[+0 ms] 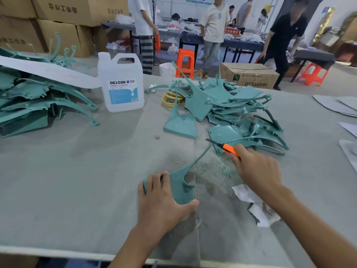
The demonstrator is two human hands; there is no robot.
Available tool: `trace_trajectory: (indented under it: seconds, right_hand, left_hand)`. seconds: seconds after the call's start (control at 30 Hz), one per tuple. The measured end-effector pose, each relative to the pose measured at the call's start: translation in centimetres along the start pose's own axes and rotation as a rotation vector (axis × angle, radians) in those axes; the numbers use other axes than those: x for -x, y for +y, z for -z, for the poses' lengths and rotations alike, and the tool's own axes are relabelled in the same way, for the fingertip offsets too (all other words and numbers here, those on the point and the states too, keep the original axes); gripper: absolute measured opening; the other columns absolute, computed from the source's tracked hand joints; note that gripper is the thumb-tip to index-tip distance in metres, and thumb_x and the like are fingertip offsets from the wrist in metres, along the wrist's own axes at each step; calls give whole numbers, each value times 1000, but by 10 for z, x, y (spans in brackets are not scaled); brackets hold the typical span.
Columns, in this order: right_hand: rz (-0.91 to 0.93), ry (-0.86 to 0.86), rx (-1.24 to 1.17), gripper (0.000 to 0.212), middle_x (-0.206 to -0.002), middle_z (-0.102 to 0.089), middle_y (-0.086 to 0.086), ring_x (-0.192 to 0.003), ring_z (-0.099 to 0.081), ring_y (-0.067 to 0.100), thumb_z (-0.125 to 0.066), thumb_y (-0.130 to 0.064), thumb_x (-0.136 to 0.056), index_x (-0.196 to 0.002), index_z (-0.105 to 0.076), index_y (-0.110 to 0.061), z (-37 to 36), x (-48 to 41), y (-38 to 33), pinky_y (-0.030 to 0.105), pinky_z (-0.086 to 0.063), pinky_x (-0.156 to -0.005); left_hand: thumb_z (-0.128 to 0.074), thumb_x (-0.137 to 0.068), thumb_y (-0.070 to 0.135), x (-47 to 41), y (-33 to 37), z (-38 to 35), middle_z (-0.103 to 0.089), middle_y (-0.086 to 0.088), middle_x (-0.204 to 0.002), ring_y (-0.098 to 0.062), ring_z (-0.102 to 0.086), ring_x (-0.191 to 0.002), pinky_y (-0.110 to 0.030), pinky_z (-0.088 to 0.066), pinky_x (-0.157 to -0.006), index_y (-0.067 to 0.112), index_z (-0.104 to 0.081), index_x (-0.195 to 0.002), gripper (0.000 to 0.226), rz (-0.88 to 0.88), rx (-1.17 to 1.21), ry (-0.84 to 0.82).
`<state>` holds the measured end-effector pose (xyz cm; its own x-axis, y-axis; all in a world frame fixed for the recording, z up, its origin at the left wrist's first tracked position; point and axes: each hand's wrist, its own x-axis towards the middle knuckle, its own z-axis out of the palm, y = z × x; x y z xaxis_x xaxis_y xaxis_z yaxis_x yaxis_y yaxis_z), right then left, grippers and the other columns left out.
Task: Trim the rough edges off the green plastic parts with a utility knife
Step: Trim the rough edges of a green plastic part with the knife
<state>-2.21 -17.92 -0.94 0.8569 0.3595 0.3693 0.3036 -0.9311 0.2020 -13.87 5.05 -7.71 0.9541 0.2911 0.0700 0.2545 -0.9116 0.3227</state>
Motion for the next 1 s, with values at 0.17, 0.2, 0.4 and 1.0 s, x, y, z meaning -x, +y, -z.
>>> trace_trajectory:
  seconds: [0.17, 0.2, 0.4, 1.0]
  right_hand:
    - [-105, 167, -327, 36, -63, -52, -7, -46, -50, 19, -34, -58, -102, -100, -50, -25, 5, 5, -12, 31, -40, -42]
    - [-167, 144, -469, 36, -61, -54, -8, -48, -51, 16, -34, -63, -100, -100, -48, -29, 7, 5, -16, 32, -40, -44]
    - [-510, -54, -1213, 48, -64, -54, -1, -50, -52, 17, -70, -60, -85, -84, -50, -17, 17, -26, -21, 35, -48, -50]
    - [-383, -250, -1901, 15, -72, -70, 14, -60, -66, 20, -78, -30, -79, -75, -76, -16, 36, 15, -63, 26, -54, -55]
  left_hand:
    - [-27, -53, 100, 0, 3, 3, -28, 6, -146, -18, -21, -139, -45, -13, -119, 25, -23, -150, 123, 12, -1, -13]
    - [-27, -53, 100, 0, 2, 4, -28, 6, -146, -18, -21, -138, -45, -14, -119, 25, -24, -150, 122, 4, -6, -14]
    - [-32, -54, 100, 2, -4, 17, -36, 2, -142, -21, -30, -135, -46, -19, -116, 24, -34, -150, 122, -132, -95, 24]
    - [-64, -80, 51, 87, 10, 35, -71, 21, -89, 3, -65, -80, -10, -49, -74, 47, -73, -98, 20, -324, 755, -152]
